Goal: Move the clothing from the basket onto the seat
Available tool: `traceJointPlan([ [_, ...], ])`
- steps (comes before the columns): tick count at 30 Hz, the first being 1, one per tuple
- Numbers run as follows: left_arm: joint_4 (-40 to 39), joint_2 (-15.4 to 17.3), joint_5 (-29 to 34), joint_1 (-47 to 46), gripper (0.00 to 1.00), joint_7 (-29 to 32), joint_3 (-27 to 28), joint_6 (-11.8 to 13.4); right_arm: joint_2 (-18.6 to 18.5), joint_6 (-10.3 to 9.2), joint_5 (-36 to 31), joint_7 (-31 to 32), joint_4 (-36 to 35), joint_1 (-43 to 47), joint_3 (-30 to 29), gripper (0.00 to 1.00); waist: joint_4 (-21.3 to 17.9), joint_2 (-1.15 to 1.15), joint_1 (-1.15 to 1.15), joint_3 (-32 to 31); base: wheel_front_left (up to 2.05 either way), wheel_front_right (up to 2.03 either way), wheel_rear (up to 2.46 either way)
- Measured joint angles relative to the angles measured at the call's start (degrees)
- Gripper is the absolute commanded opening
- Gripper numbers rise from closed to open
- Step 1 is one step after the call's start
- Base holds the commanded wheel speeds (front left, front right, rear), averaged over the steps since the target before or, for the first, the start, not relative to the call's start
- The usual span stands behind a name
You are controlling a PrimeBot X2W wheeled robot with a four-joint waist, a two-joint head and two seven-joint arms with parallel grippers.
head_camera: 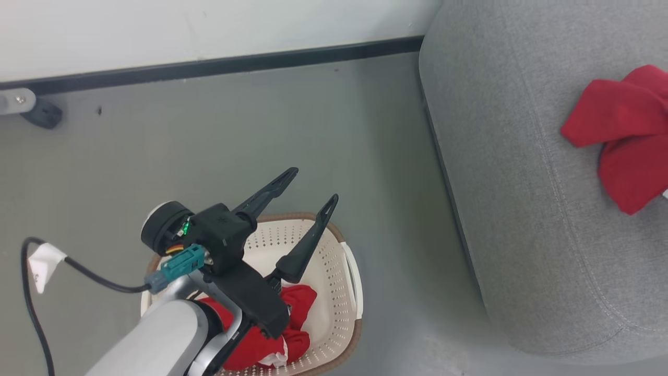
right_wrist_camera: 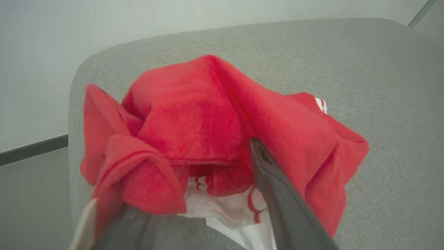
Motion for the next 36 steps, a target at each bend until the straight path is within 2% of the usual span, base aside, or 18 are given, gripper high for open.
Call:
traceJointPlan([
  [10,3.0,-0.8,-1.3,3.8,1.0,-2.6,0.5,0.0,-0.1,0.49,-1.2,1.3,-2.8,7.8,2.0,1.0,0.3,0.0,0.0,-5.4,0.0,0.0,0.0],
  [17,4.0,-1.0,-1.8,6.8,1.0,-4.2,0.9,0.6,-1.5,1.05,-1.1,2.3,-6.4,14.5,2.1,1.0,0.7,-0.01,-0.01,-9.6,0.0,0.0,0.0],
  [24,4.9,-2.2,-3.6,9.0,1.0,-5.8,1.2,1.1,-3.5,1.56,-0.3,-1.2,-15.3,18.8,0.3,1.0,2.0,-0.01,-0.01,-14.0,0.0,0.0,0.0],
  [36,5.9,-2.2,-4.9,12.8,1.0,-8.1,3.7,3.2,-3.1,1.72,1.3,-7.4,-31.1,26.0,-2.1,1.0,6.9,-0.01,0.0,-18.5,0.0,0.0,0.0],
])
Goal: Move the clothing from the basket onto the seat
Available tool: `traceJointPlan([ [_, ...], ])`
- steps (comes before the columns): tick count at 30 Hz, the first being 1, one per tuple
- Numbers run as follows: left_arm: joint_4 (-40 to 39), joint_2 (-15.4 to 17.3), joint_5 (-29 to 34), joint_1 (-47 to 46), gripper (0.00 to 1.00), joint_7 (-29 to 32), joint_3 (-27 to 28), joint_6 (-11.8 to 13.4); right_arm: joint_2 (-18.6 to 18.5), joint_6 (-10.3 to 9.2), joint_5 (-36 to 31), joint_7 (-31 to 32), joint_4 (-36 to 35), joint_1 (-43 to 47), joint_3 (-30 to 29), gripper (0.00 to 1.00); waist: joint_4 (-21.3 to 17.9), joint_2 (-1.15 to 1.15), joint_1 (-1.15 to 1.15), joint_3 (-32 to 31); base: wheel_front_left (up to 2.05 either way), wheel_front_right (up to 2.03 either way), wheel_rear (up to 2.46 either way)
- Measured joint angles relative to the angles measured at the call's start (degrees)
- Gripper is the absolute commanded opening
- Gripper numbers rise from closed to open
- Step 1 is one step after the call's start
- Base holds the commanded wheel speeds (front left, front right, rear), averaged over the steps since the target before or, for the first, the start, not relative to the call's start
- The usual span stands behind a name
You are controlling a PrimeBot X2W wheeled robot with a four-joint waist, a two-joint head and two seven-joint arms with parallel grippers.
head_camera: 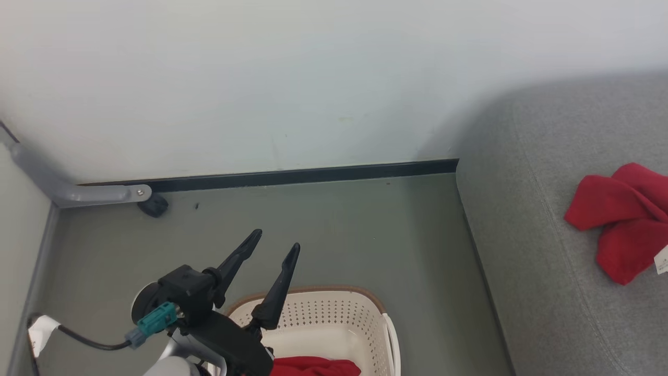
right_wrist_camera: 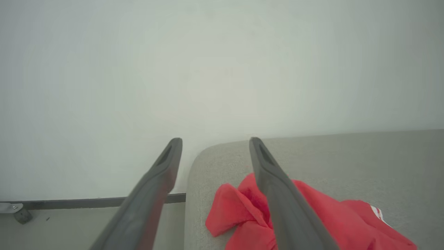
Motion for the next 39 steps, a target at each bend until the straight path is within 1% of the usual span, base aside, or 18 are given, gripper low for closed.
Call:
traceJointPlan([
  [4,0.0,0.3,-0.5,1.2,1.0,-0.7,1.5,0.8,0.5,-0.34,0.2,-0.5,-4.9,2.3,-0.6,1.0,2.0,0.0,0.0,-1.2,0.0,0.0,0.0],
  [8,0.0,0.9,-0.6,2.5,1.0,-1.3,2.8,1.4,1.6,-1.31,0.3,-0.8,-9.1,4.6,-0.8,1.0,4.0,0.0,0.0,-2.2,0.0,0.0,0.0],
  [11,0.0,1.4,-0.7,3.3,1.0,-1.8,3.7,1.8,2.1,-1.33,0.7,-1.0,-11.4,5.6,-1.1,1.0,5.3,0.0,0.0,-2.8,0.0,0.0,0.0],
  [14,0.0,1.5,-2.2,4.0,1.0,-2.4,4.6,2.0,2.9,-2.33,0.8,-1.5,-14.3,6.8,-1.2,1.0,6.6,0.0,0.0,-3.5,0.0,0.0,0.0],
  [16,0.1,1.5,-2.3,4.6,1.0,-2.5,5.1,2.5,3.5,-2.36,0.8,-1.5,-14.8,8.0,-1.3,1.0,7.4,0.0,0.01,-3.8,0.0,0.0,0.0],
  [26,-0.1,2.9,-3.0,9.6,1.0,-4.7,9.0,3.5,7.3,-4.88,0.6,-1.9,-20.0,13.7,-0.2,1.0,10.8,0.0,0.0,-5.6,0.0,0.0,0.0],
  [30,-0.4,3.0,-3.6,12.9,1.0,-5.8,11.7,4.0,8.9,-5.01,0.3,-2.0,-21.3,15.7,1.7,1.0,11.3,0.0,0.0,-6.0,0.0,0.0,0.0],
  [31,-0.4,2.9,-3.6,13.5,1.0,-6.0,12.0,4.0,9.1,-5.32,0.1,-2.0,-21.5,16.3,2.0,1.0,11.4,0.0,0.0,-6.1,0.0,0.0,0.0],
  [34,-0.4,2.8,-3.6,14.5,1.0,-6.1,12.9,4.0,9.3,-5.38,0.0,-2.0,-21.6,17.5,2.3,1.0,11.5,0.0,0.0,-6.1,0.0,0.0,0.0],
  [39,-0.7,2.6,-3.3,16.6,1.0,-7.0,14.4,4.5,10.6,-6.39,-0.8,-2.0,-22.3,20.3,3.1,1.0,11.6,0.01,0.0,-6.3,0.0,0.0,0.0],
])
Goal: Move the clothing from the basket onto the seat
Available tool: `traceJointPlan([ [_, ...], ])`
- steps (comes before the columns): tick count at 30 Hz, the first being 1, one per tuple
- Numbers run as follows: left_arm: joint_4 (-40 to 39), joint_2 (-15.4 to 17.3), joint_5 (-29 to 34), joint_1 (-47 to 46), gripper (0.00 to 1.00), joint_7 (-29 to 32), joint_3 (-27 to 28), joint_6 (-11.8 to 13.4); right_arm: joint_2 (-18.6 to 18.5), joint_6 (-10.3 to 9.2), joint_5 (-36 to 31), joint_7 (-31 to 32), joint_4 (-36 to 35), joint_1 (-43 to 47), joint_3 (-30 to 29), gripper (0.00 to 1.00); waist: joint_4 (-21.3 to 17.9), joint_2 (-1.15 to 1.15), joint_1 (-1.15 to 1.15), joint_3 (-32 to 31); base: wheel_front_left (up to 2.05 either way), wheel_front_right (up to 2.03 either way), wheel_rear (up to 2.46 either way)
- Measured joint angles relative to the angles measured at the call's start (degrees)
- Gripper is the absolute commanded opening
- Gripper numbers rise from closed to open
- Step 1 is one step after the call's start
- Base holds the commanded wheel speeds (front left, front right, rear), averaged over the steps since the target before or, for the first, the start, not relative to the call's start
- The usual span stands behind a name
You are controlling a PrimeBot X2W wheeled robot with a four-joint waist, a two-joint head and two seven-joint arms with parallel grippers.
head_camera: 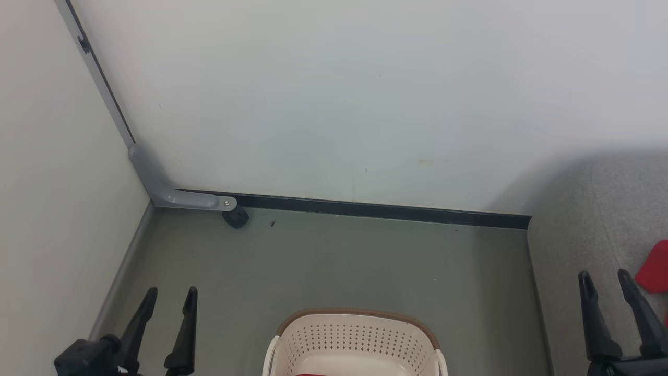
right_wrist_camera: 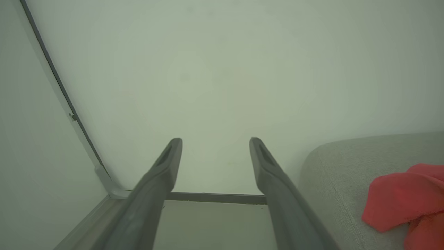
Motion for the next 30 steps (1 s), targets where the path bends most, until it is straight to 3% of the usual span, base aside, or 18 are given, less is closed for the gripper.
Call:
traceJointPlan([
  [8,-1.1,-0.9,1.4,0.9,1.0,-0.5,1.0,0.0,1.7,-1.43,-0.5,-0.1,-0.4,1.9,0.7,1.0,-0.2,0.0,0.0,0.1,0.0,0.0,0.0],
  [30,-1.6,-2.6,4.4,0.9,1.0,-0.6,3.0,0.0,1.5,-1.69,-2.1,-0.5,-1.3,1.7,0.5,1.0,-0.7,0.0,0.0,0.9,0.0,0.0,0.0],
])
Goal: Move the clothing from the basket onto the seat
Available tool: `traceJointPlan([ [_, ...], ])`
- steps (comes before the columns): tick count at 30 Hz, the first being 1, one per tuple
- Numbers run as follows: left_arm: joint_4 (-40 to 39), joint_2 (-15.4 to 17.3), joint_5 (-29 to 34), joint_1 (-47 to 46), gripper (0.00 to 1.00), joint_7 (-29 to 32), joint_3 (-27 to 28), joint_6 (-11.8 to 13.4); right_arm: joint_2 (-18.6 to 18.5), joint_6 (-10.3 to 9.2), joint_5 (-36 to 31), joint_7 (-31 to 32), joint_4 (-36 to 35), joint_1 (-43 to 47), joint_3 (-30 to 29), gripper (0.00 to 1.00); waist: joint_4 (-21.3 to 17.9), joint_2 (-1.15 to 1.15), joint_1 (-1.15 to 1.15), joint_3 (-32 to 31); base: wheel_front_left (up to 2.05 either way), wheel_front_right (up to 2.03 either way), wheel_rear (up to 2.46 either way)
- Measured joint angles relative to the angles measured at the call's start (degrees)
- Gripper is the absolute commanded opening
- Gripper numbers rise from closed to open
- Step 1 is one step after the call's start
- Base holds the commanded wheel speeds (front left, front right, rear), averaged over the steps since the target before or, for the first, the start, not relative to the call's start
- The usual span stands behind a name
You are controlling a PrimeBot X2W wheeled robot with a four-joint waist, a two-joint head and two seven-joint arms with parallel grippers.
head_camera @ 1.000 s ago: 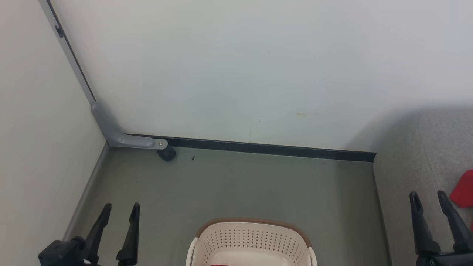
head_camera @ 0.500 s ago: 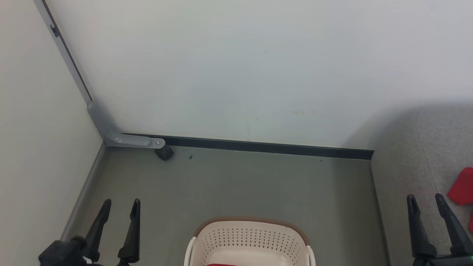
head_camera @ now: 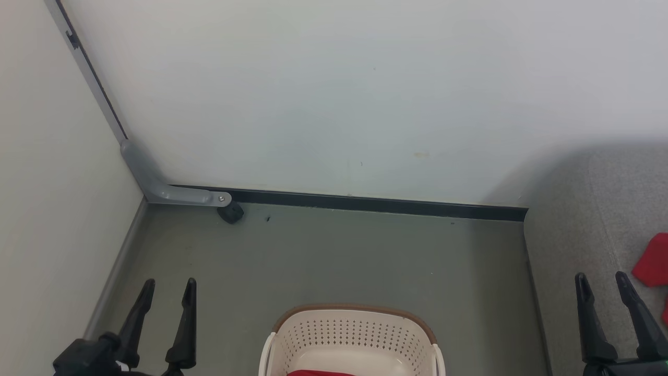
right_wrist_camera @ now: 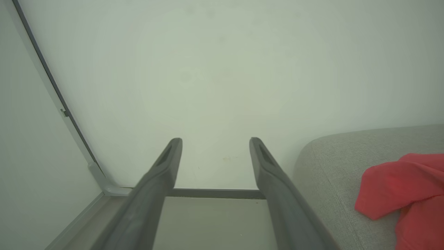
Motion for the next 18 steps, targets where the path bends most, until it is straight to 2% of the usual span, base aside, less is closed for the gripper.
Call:
traceJointPlan([
  [18,-1.9,-0.5,0.7,-0.5,1.0,0.9,-0.4,0.0,0.2,0.0,0.0,0.0,-0.5,-2.3,0.0,1.0,-1.3,0.01,0.0,4.1,0.0,0.0,0.0],
])
